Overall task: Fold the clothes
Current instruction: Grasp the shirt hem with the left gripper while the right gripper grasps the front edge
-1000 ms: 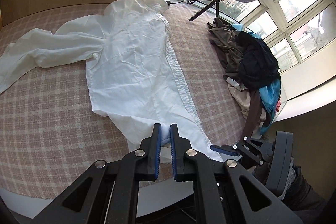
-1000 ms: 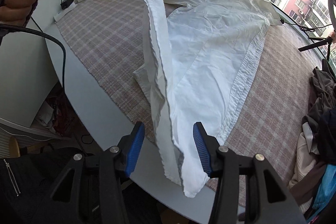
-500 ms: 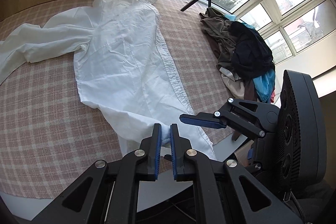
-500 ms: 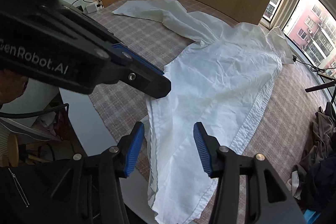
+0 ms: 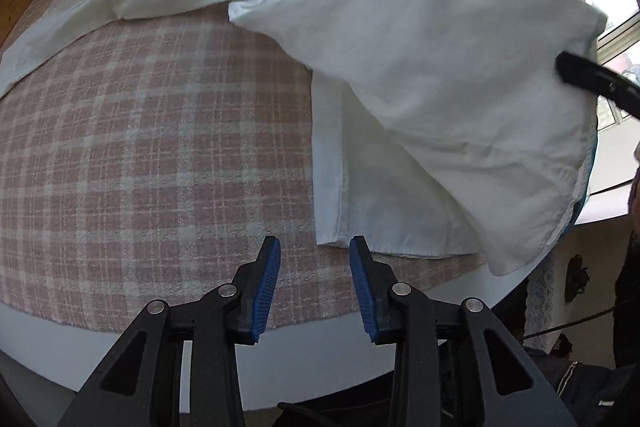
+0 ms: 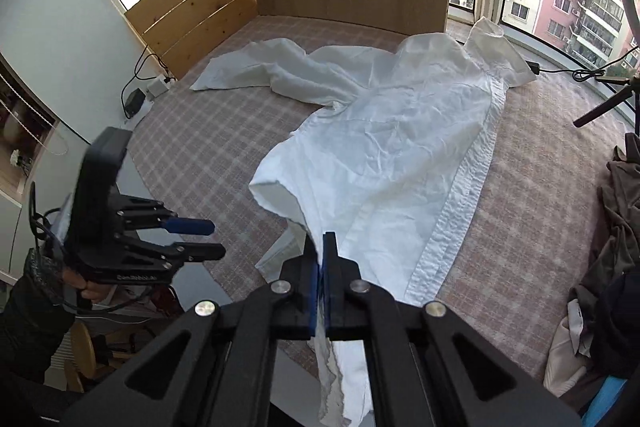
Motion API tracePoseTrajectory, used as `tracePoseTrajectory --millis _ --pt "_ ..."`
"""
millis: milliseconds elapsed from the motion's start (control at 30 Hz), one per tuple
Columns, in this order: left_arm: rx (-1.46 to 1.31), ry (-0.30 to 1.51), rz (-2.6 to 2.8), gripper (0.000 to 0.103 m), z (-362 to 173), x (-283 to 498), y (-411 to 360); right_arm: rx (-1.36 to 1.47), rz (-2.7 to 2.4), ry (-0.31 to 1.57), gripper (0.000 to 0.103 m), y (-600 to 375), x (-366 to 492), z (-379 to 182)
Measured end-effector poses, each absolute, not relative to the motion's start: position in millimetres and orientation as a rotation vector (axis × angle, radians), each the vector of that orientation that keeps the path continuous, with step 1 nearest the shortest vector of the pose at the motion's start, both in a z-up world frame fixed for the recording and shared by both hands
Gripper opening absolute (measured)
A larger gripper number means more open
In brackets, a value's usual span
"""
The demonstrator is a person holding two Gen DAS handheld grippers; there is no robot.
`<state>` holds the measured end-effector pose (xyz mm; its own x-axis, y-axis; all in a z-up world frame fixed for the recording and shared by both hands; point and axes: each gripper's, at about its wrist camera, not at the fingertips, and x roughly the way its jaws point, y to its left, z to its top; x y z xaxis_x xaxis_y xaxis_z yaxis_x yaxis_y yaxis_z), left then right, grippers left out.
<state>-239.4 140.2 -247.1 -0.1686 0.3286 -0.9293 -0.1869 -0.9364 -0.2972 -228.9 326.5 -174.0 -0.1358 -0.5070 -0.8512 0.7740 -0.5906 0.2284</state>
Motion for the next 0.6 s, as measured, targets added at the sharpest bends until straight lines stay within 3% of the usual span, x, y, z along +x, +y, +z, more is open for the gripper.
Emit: tracePoseTrajectory --millis 233,333,533,567,600 --pt "-1.777 -0.017 2.230 0.032 -266.7 -251.2 172.7 1.199 -1.827 0.357 0.001 321.0 -224.3 -149.1" --pt "-1.785 0.033 2.230 0.015 -269.4 -253.9 179.7 1.195 -1.819 0.370 0.001 318.3 -223.2 -146.3" --pt "-1.769 0.087 2.231 0.013 -267.0 -255.4 188.9 1.188 -1.829 0.375 0.001 320.8 -225.1 -142.5" --pt "-1.766 0.093 2.228 0.003 -266.9 -255.8 189.6 1.187 -1.833 0.375 0.001 321.4 -225.6 -141.8" --pt "-1.762 0.095 2.225 0.002 -266.5 -256.3 189.8 1.186 -1.837 0.376 0.001 322.0 -226.0 -141.1"
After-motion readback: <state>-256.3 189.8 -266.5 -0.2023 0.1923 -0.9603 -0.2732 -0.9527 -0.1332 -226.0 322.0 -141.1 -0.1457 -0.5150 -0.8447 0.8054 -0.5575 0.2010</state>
